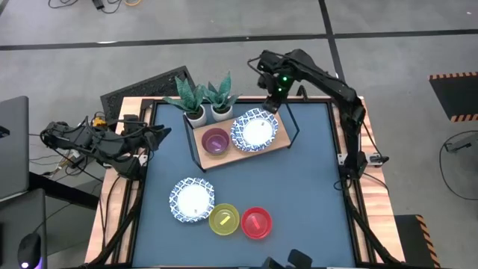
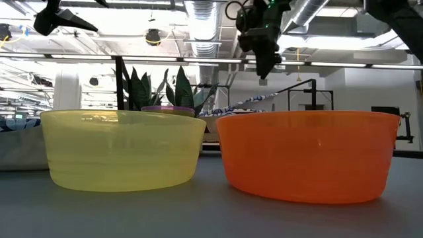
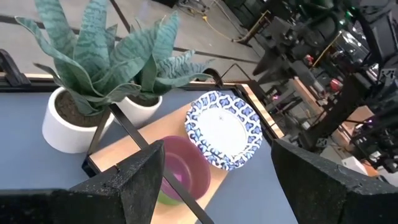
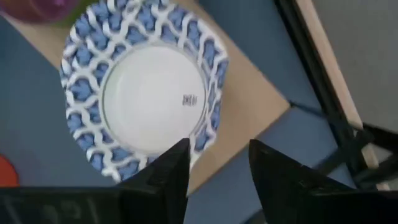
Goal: Place and stack bowls onto a shelf
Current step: Stack the white patterned bowl on top of the white patterned bowl on the shelf
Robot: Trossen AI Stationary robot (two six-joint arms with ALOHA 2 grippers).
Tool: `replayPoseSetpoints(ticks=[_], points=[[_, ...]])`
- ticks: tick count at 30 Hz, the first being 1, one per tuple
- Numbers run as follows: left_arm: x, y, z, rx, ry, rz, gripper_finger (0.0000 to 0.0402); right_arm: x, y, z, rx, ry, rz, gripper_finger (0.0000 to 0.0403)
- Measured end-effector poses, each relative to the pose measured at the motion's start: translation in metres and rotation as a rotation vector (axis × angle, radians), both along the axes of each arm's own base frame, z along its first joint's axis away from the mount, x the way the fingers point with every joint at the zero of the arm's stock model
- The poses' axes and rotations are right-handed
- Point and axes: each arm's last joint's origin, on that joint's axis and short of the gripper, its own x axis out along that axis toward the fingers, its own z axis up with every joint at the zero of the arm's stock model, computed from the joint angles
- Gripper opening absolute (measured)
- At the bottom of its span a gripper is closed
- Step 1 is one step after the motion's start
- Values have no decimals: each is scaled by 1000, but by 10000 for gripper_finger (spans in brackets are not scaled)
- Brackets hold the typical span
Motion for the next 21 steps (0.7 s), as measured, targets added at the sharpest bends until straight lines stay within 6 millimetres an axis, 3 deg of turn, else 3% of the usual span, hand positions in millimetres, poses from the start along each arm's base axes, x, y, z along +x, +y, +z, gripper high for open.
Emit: replayPoseSetpoints(ticks=[6, 14, 21], points=[[0, 0, 0, -2, -1, 2, 279, 9, 15, -2, -25, 29, 13, 128], [0, 0, 0, -4, -7, 11, 279, 13, 25, -40, -15, 205, -10, 61], [0, 0, 0, -11, -13, 15, 279, 11, 27, -66, 29, 285, -5, 28]])
